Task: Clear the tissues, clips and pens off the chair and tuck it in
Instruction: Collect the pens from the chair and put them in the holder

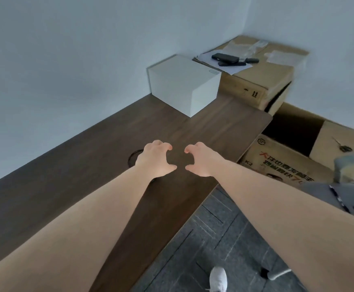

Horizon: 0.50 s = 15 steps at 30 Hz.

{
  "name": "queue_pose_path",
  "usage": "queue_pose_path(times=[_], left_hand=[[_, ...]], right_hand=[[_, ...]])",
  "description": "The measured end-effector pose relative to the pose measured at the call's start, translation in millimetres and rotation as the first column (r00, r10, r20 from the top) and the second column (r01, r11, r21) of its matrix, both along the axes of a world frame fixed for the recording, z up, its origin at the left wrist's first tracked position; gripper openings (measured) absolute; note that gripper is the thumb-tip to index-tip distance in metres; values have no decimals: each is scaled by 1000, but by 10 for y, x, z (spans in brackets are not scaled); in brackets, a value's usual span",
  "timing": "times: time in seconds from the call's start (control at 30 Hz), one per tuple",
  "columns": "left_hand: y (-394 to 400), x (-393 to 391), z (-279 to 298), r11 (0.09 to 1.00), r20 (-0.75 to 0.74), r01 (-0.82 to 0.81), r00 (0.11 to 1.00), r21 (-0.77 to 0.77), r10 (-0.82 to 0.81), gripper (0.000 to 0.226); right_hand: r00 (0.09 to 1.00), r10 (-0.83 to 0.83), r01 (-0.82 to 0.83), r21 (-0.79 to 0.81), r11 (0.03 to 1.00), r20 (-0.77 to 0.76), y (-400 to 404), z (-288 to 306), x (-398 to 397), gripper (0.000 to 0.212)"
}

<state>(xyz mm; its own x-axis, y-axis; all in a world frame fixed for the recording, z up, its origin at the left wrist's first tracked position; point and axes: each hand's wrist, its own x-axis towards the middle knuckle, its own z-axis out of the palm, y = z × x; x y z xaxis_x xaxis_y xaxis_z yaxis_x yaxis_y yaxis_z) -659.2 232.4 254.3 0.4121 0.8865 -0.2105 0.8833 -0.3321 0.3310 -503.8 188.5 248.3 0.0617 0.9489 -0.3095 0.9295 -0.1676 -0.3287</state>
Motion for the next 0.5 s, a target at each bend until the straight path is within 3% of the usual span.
queue_pose_path(times=[0.3,0.5], left_hand=[[-437,1296,-221,954,-77,291,952,-65,-296,79],[-849,2434,-382,875,-169,477,858,-85,-485,83]], right_hand=[[968,-253,252,-59,966,1,-920,-265,1264,68],[872,-489,490,9,872,-11,-1641,-585,2216,75]])
